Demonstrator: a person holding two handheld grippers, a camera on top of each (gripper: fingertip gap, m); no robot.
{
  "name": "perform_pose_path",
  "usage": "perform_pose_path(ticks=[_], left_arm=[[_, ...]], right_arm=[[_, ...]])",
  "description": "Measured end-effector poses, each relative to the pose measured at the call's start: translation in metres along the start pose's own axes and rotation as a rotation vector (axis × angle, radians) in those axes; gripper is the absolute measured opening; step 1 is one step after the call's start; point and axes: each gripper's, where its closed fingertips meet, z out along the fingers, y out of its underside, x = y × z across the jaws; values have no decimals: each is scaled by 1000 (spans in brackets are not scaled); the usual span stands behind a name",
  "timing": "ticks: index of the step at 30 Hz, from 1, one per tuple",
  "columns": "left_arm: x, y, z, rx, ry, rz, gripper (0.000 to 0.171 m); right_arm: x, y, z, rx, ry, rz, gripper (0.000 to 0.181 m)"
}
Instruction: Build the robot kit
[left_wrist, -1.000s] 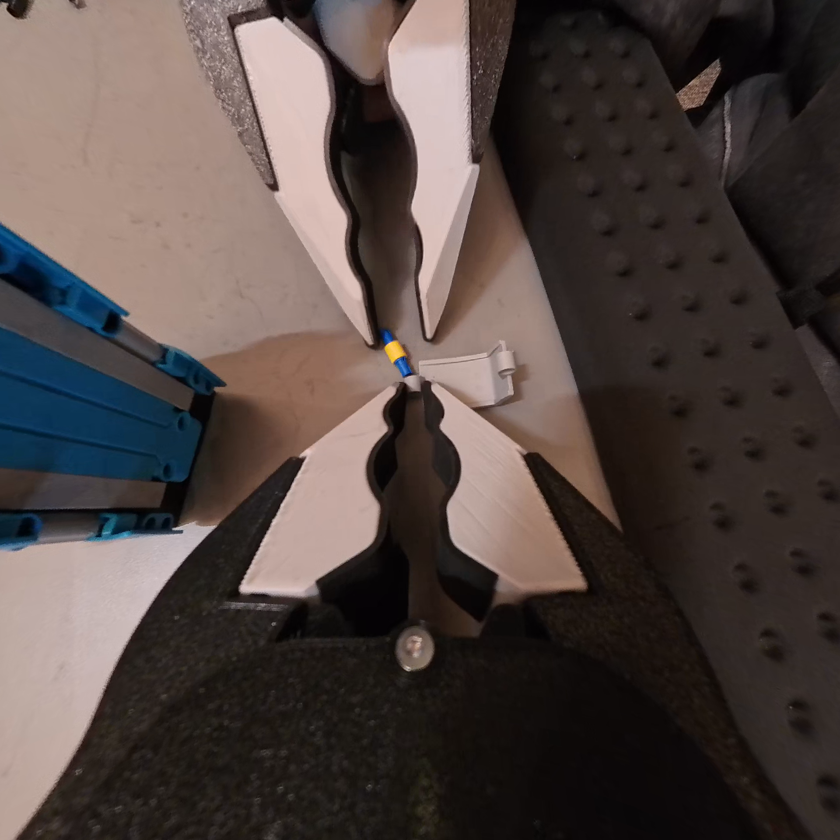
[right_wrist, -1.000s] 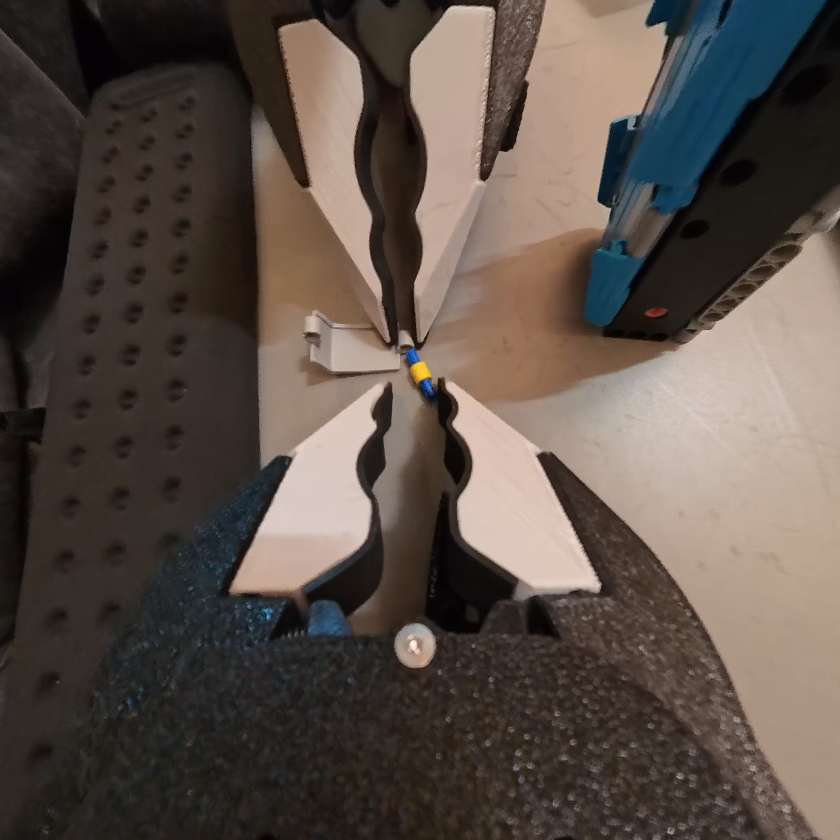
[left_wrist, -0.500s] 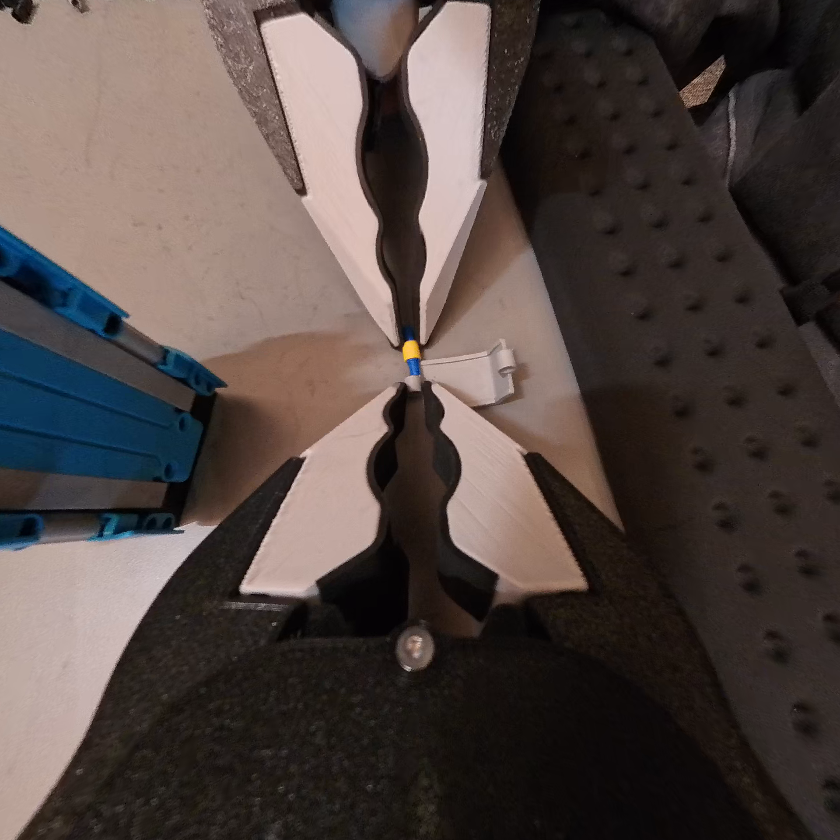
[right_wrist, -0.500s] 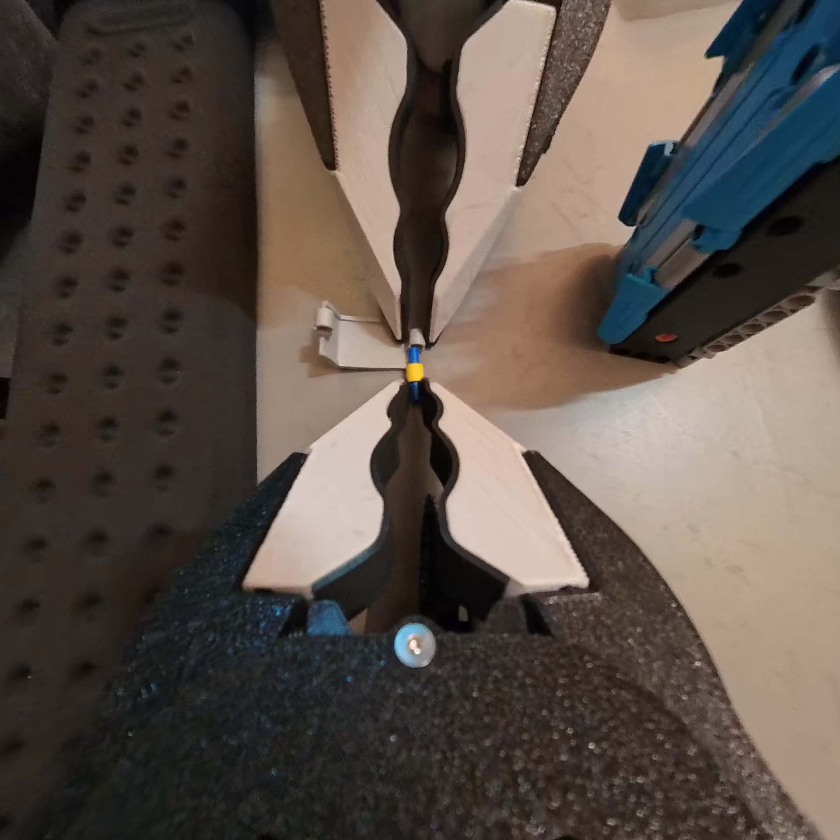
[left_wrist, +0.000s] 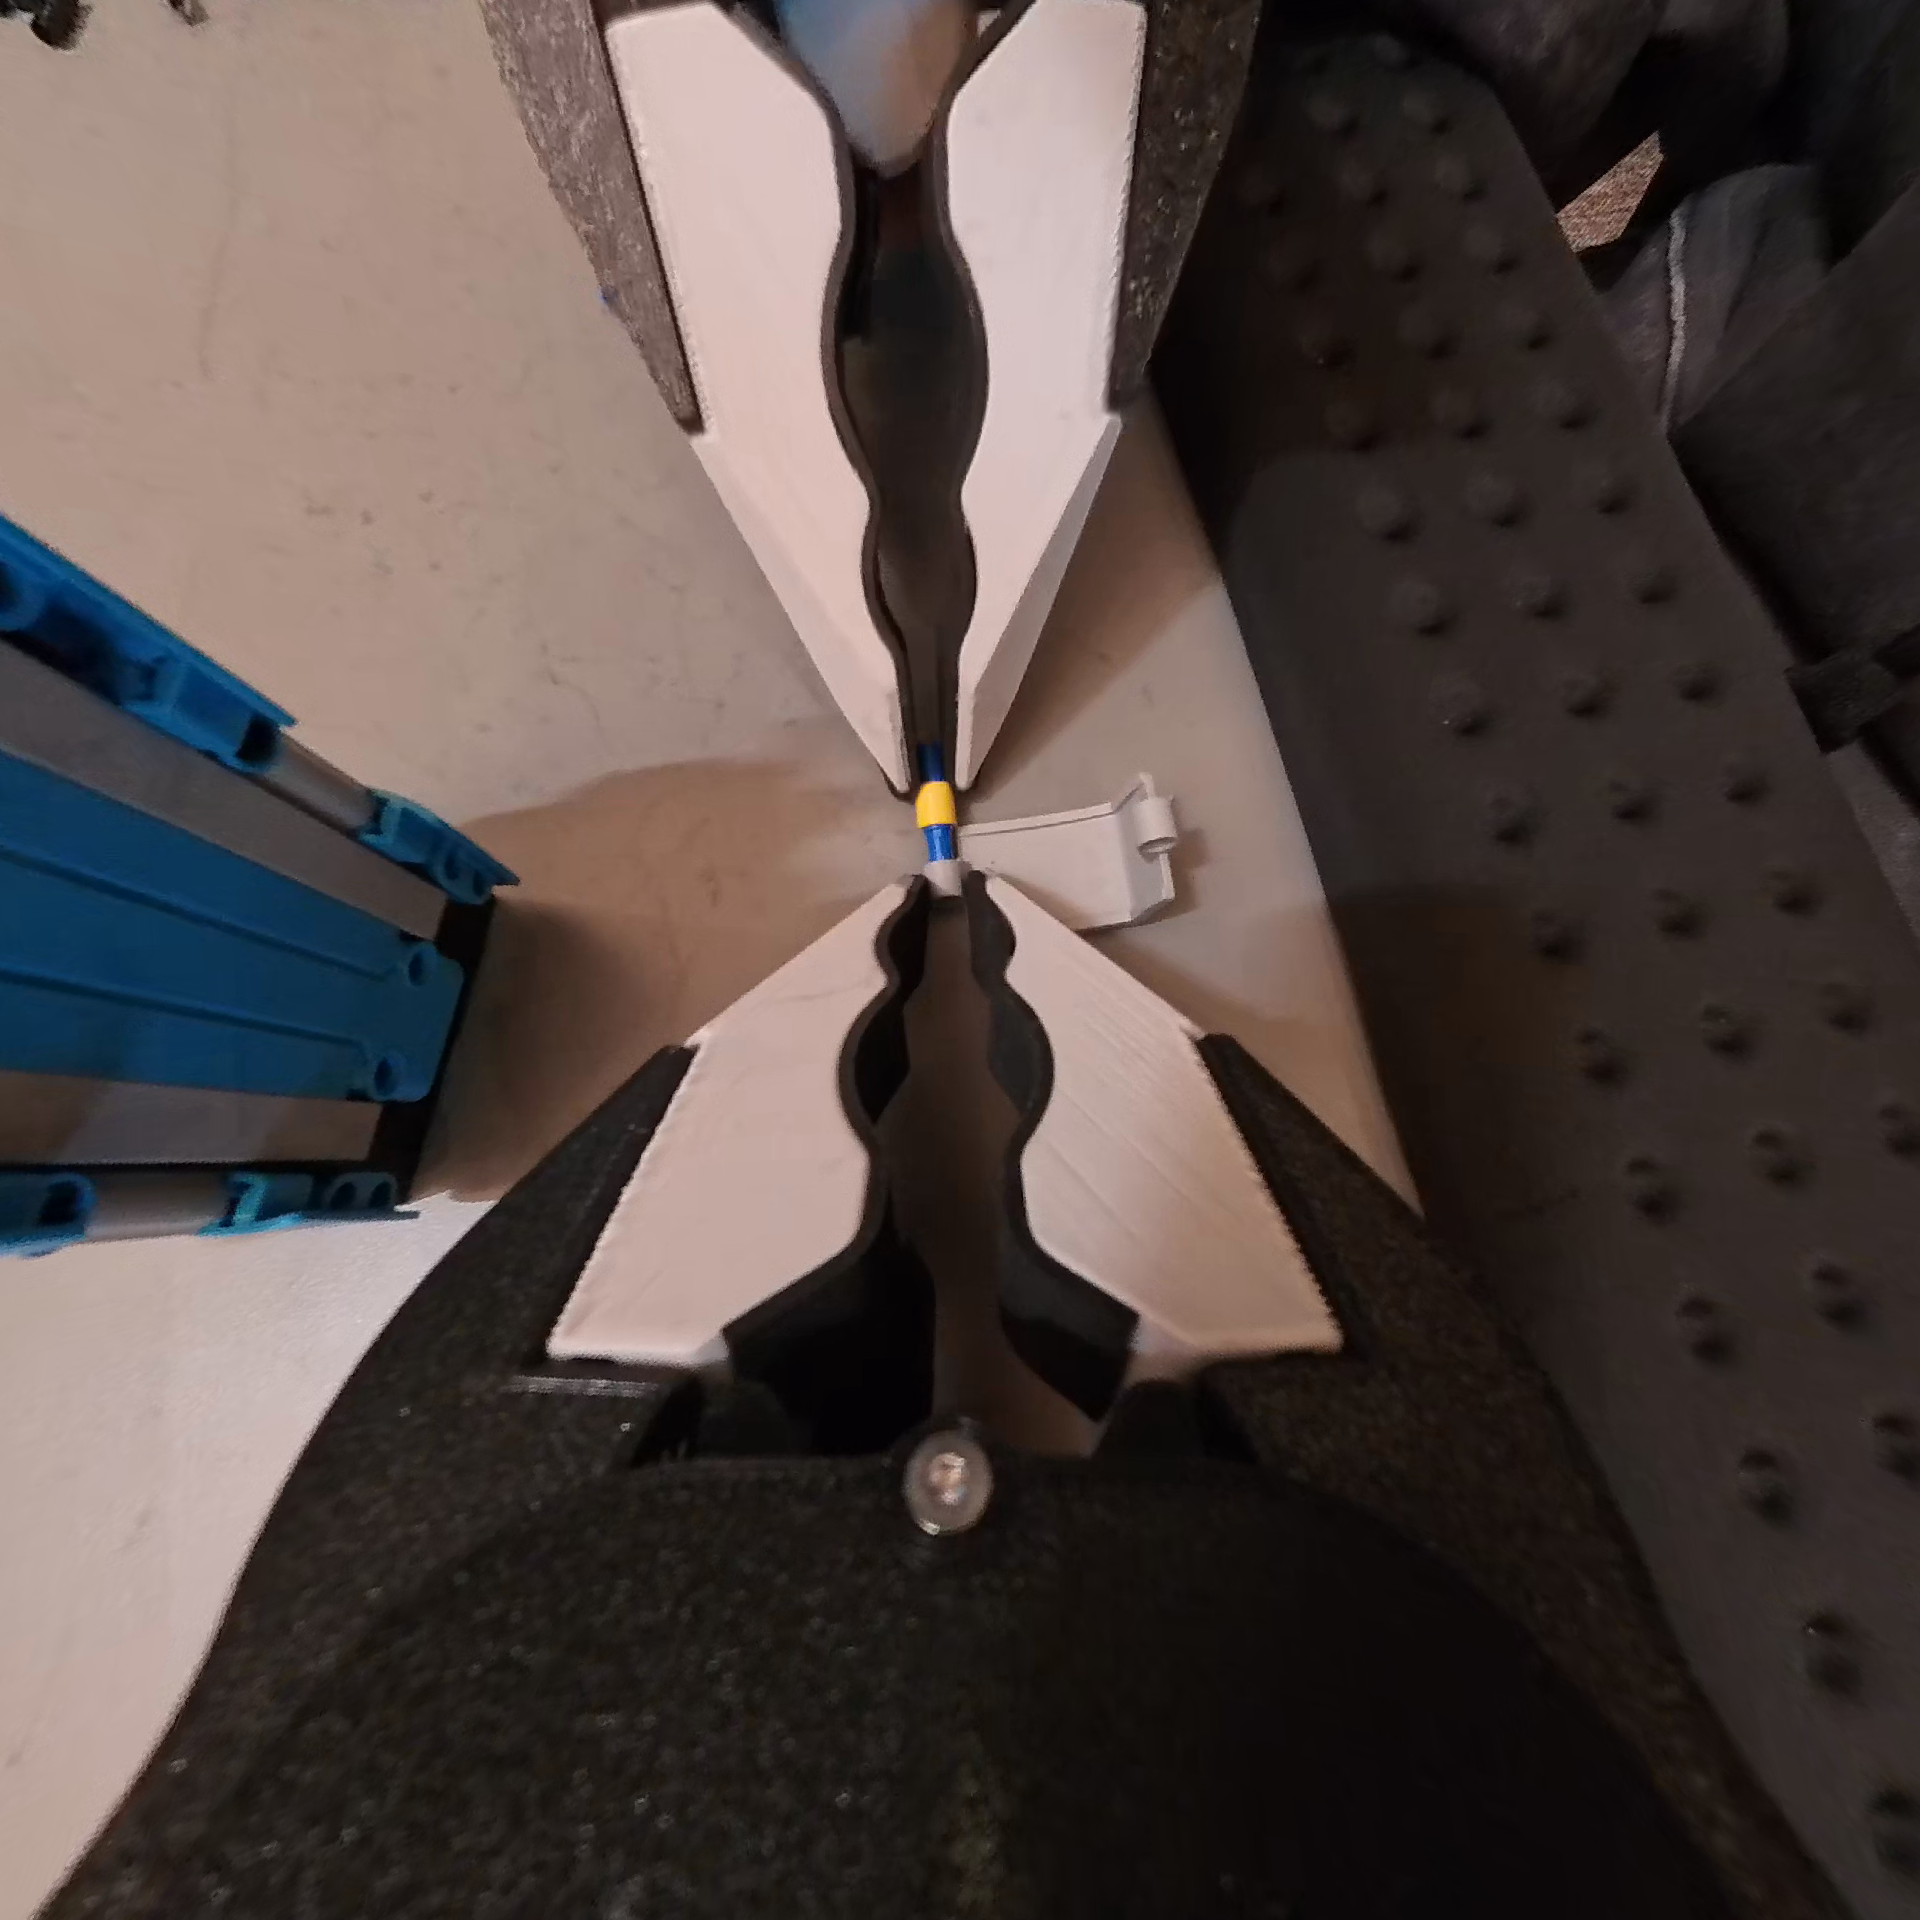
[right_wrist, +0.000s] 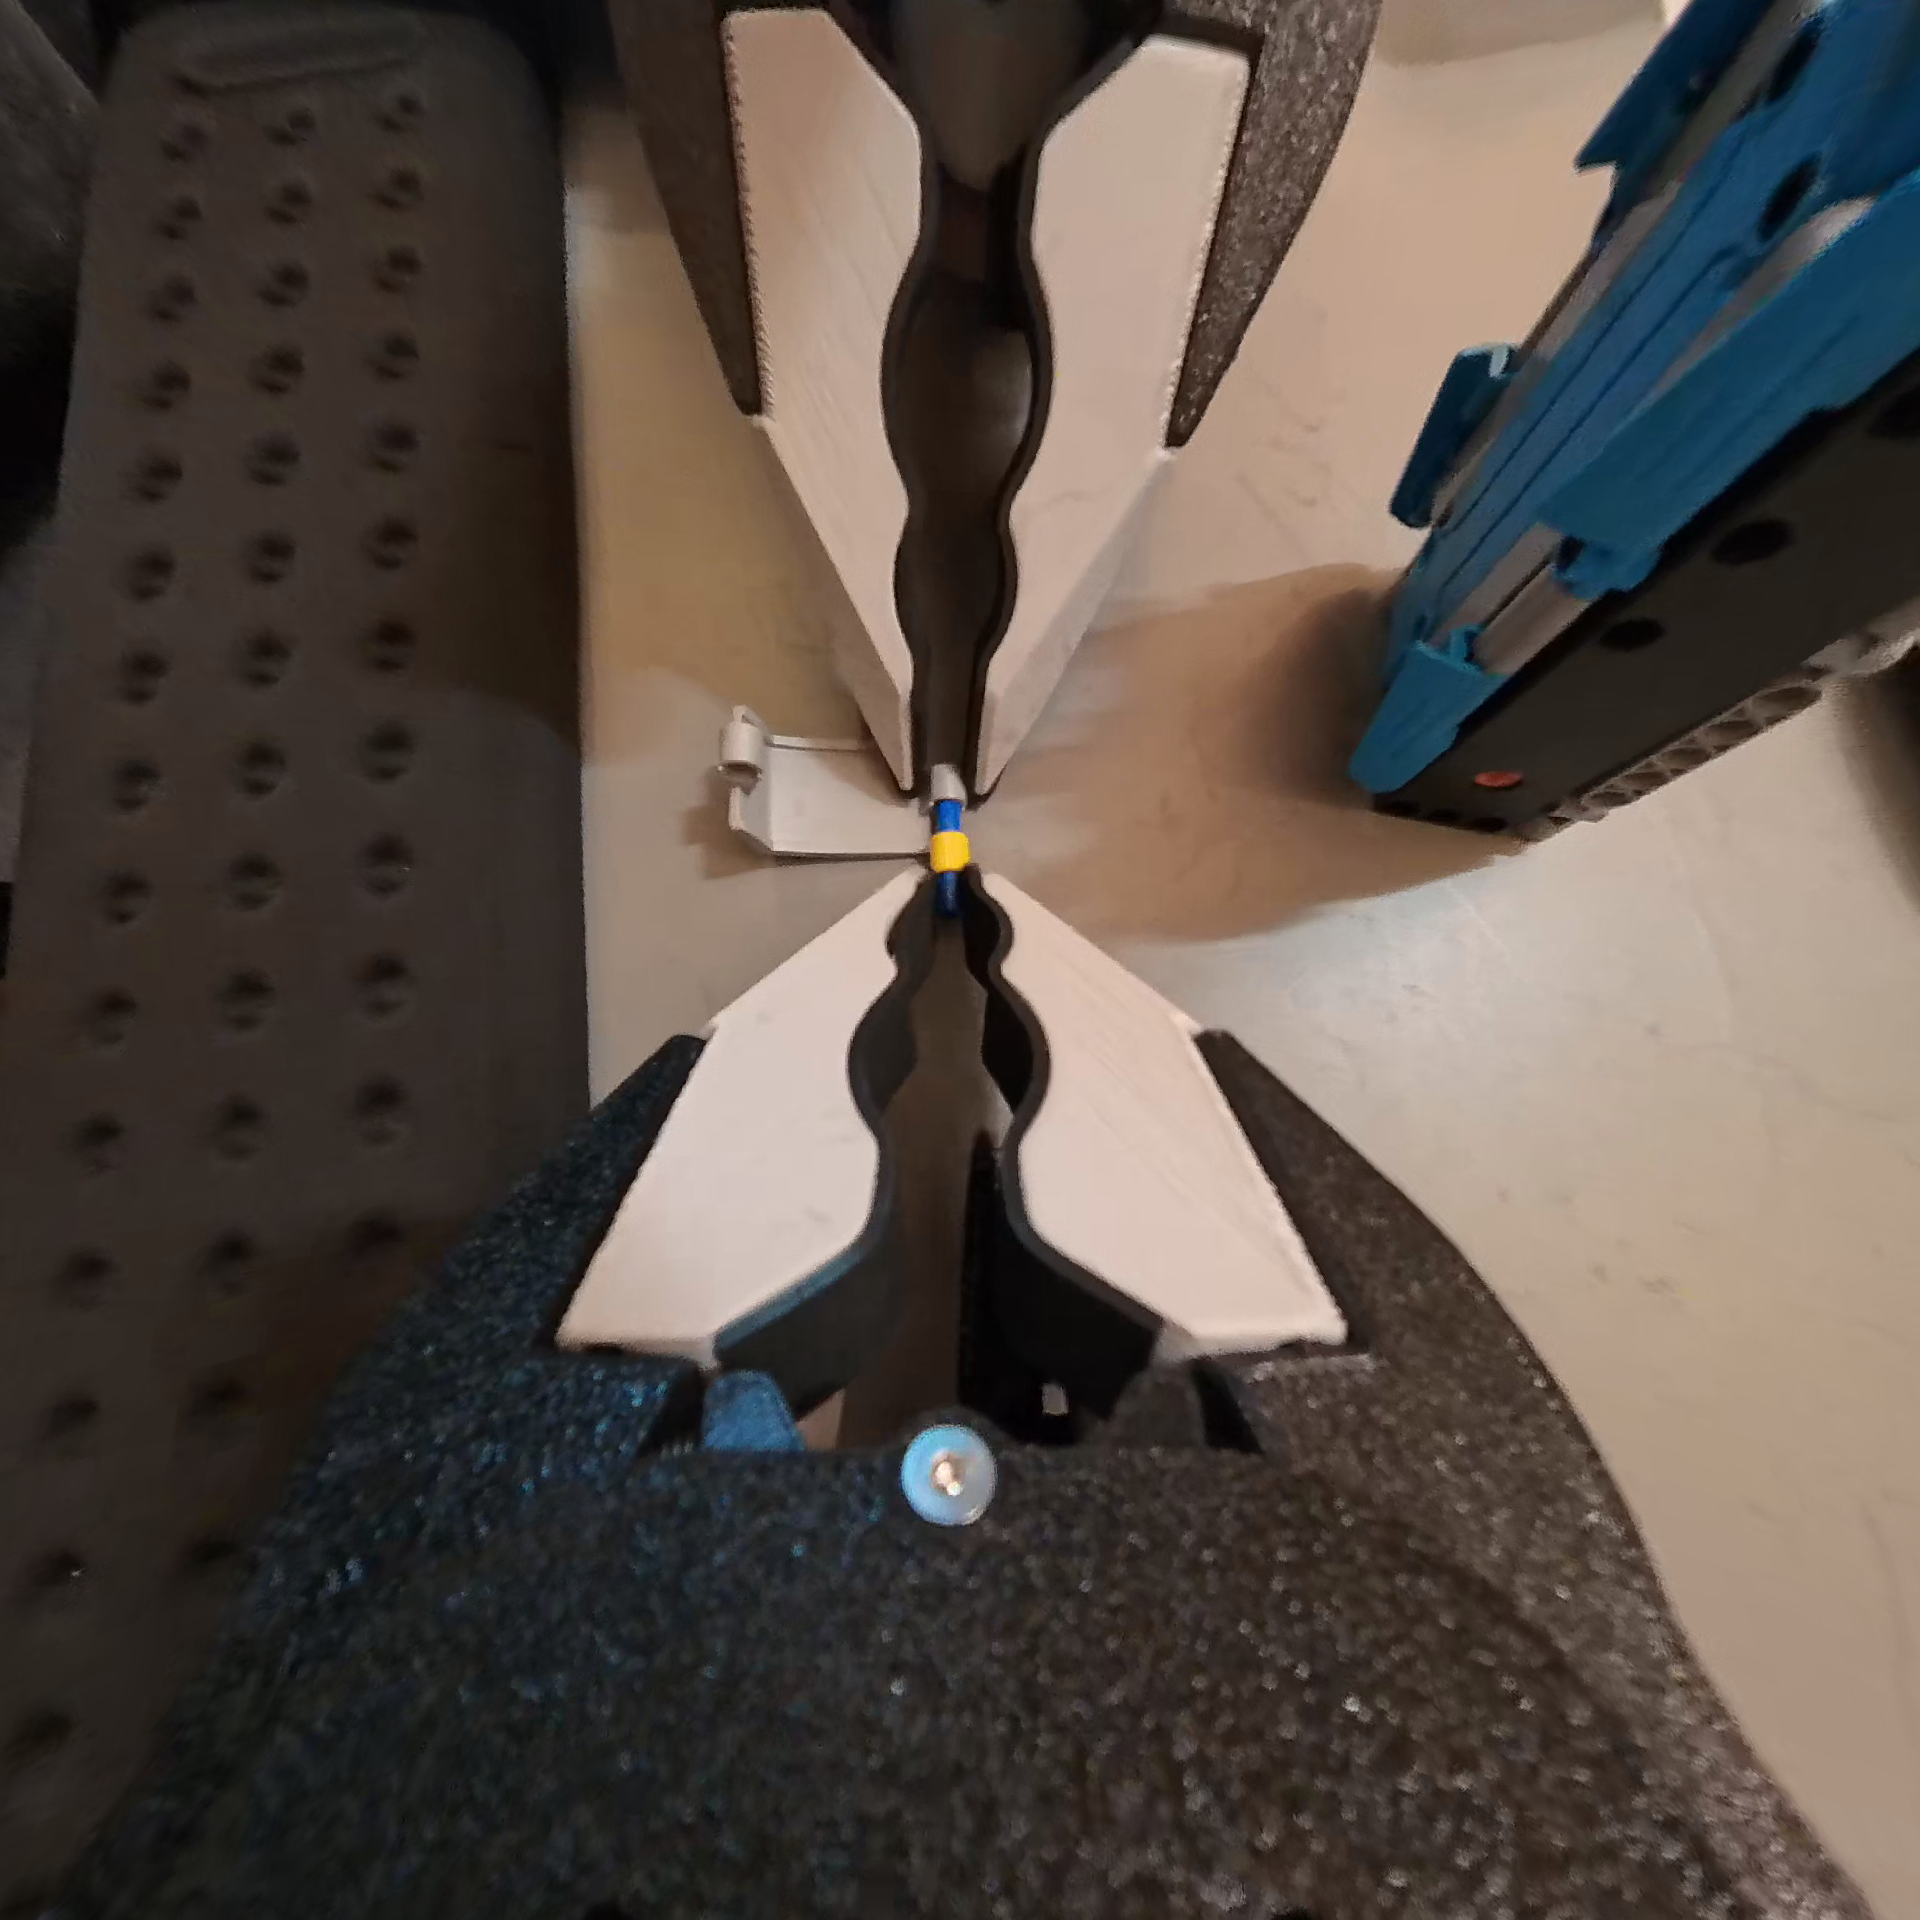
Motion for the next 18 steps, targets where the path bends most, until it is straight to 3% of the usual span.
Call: perform_pose_path(ticks=[8,18], left_arm=[[0,0,0,0,8,-17,6],[0,0,0,0,16,-27,6]], right_arm=[[0,1,2,20,-28,59,4],[0,-1,2,-16,96,-188,3]])
